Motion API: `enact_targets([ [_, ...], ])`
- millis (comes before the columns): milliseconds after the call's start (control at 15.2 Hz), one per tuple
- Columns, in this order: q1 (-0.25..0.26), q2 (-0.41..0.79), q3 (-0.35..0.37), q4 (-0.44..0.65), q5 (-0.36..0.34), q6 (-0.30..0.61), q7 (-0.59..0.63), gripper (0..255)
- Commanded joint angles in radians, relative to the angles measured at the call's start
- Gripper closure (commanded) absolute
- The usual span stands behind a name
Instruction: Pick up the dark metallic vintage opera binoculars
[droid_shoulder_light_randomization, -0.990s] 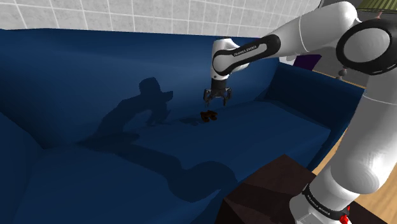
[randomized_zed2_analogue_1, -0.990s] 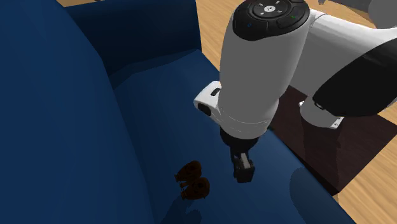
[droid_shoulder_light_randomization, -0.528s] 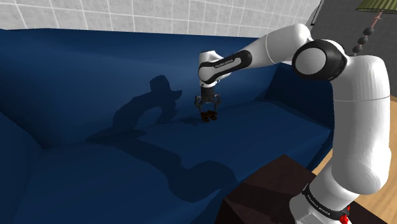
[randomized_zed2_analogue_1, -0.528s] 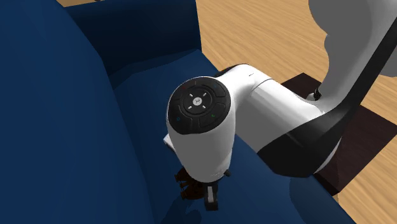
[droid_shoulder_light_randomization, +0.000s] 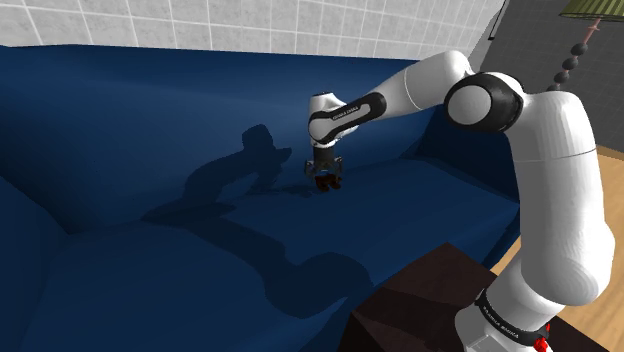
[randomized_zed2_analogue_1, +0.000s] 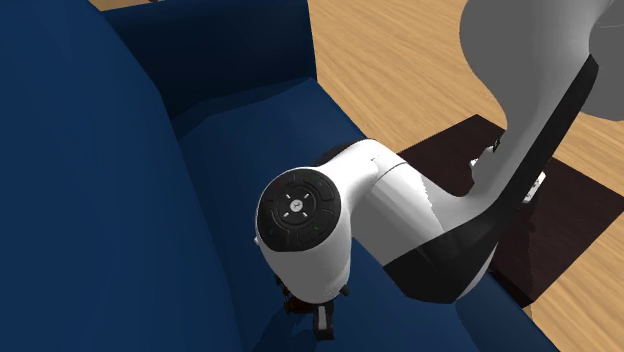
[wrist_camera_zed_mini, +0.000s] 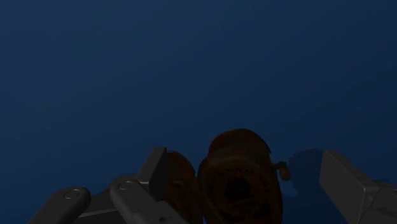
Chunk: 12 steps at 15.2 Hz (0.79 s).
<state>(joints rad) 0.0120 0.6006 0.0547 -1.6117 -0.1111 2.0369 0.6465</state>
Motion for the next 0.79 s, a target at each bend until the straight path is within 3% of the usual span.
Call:
enact_targets([
  [0,0.001,0.009,0.000,-0.007,-0.001,0.017,0.002,0],
  [66,0.001,0.010,0.000,-0.007,-0.001,0.017,0.002,0],
  [132,0.001,0.013,0.000,-0.004,-0.001,0.017,0.003,255],
  [726,0.001,0.010,0.000,-0.007,-0.001,0.017,0.002,255],
])
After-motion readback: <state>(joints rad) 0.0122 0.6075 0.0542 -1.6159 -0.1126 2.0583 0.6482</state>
